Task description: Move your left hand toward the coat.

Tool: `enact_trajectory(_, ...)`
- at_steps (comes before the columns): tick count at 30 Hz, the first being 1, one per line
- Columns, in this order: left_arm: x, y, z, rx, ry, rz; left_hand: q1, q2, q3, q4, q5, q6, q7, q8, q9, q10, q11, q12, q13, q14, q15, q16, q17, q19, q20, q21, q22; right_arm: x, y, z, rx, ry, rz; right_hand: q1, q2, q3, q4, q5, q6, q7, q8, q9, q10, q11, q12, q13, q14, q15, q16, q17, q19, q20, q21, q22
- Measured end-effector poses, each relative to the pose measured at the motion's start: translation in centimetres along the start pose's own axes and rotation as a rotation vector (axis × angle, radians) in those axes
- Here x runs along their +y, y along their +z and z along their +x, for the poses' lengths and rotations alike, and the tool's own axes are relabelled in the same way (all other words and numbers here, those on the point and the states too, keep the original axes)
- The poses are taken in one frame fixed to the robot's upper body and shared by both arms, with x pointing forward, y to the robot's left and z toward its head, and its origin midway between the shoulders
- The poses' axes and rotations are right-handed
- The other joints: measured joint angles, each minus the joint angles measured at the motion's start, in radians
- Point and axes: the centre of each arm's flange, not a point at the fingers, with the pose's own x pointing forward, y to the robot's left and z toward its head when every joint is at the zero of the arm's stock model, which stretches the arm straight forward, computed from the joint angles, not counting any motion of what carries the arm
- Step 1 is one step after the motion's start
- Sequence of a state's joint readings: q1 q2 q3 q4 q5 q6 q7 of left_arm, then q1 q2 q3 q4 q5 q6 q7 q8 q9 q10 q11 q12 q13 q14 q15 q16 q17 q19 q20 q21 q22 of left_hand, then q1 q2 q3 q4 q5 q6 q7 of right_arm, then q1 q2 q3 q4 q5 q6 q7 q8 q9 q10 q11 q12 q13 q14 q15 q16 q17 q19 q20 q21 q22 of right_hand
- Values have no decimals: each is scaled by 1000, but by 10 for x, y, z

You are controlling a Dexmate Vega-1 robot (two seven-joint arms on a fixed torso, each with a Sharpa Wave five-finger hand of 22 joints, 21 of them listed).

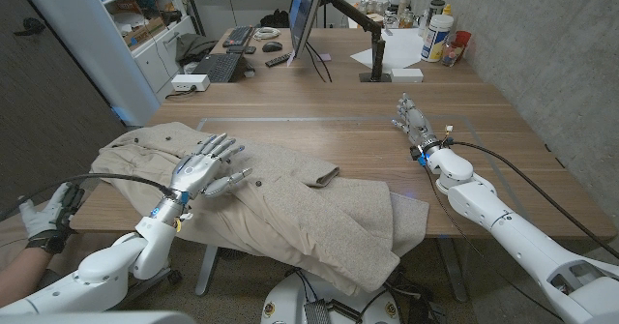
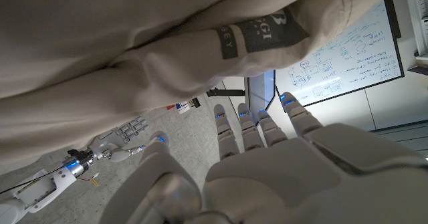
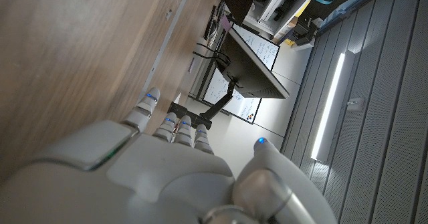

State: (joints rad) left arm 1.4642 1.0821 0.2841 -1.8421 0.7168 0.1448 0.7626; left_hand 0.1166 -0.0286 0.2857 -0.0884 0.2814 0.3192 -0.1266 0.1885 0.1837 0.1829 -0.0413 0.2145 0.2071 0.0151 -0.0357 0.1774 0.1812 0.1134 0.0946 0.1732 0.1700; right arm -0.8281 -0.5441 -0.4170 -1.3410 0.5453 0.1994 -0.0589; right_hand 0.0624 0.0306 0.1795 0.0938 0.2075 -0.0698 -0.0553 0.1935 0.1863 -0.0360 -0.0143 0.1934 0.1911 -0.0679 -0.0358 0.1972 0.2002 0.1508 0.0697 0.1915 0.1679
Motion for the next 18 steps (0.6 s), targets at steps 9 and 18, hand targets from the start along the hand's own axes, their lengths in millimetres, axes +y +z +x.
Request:
enact_trajectory(9, -6, 0, 1, 9, 10, -18, 5, 5, 1, -1, 0, -3, 3, 0, 0, -5, -5, 0, 0, 0, 0, 0, 0, -5, -5, 0, 0, 0, 0, 0, 2, 1, -2, 0, 0, 0, 0, 0, 0, 0, 0, 0, 0, 0, 0, 0, 0, 0, 0, 0, 0, 0, 0, 0)
enact_trajectory(18, -13, 1, 4, 11, 18, -39, 8, 8, 5, -5, 0, -7, 0, 0, 0, -5, -5, 0, 0, 0, 0, 0, 0, -5, -5, 0, 0, 0, 0, 0, 3, 2, -3, 0, 0, 0, 0, 0, 0, 0, 0, 0, 0, 0, 0, 0, 0, 0, 0, 0, 0, 0, 0, 0)
